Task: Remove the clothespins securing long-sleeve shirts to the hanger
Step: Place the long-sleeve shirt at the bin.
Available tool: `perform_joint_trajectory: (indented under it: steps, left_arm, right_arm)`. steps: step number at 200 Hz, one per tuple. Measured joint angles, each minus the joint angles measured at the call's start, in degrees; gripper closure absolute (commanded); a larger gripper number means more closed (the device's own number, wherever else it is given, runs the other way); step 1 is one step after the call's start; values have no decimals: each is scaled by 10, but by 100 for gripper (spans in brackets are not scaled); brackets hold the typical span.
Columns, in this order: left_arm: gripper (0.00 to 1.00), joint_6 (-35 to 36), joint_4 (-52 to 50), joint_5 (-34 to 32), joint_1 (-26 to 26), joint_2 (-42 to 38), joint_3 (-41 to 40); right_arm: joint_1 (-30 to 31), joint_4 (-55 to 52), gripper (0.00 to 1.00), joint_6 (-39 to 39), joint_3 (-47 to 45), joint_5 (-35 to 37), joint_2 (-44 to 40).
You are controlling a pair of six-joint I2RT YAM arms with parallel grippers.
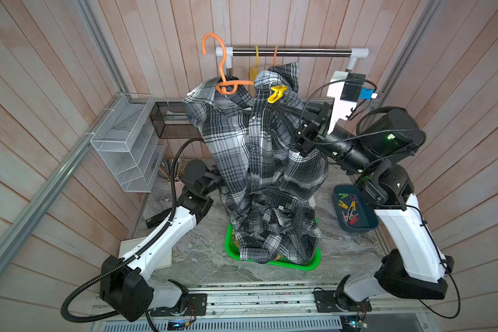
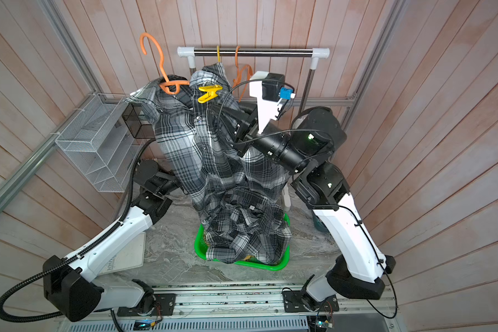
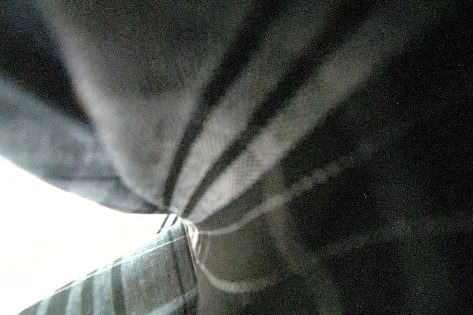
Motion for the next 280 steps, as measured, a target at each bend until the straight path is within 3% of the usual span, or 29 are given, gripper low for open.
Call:
perform_joint_trajectory:
  steps: [51,125,133,152,167,187,236,280]
  left_arm:
    - [100,-25,19,-15,-64,4,-111]
    - [100,-10,-27,-61,-76,18,-276]
    - [94,-8,-31,-65,-75,20,-289]
    - [71,-5,-31,-64,-58,17,-326]
    - [43,-7,-35,-62,-30,-4,-358]
    - [27,7,-85,-76,5,-68,-375]
    - [20,79,-227,-148,71,-223,-345]
    - [28,148,-334,-163,141,-257,-220]
  right_arm:
    - [0,86,100,37,-254,43,-134]
    - [-44,203,100,130,-631,57,-280]
    - [-52,215,100,142,-664,54,-295]
    - [-68,228,100,164,-732,51,-322]
    - [-75,238,100,177,-778,47,-336]
    - [-84,243,100,183,-824,39,-350]
    - [-129,263,100,183,-844,14,-371]
    - [-143,261,100,173,-840,-4,-365]
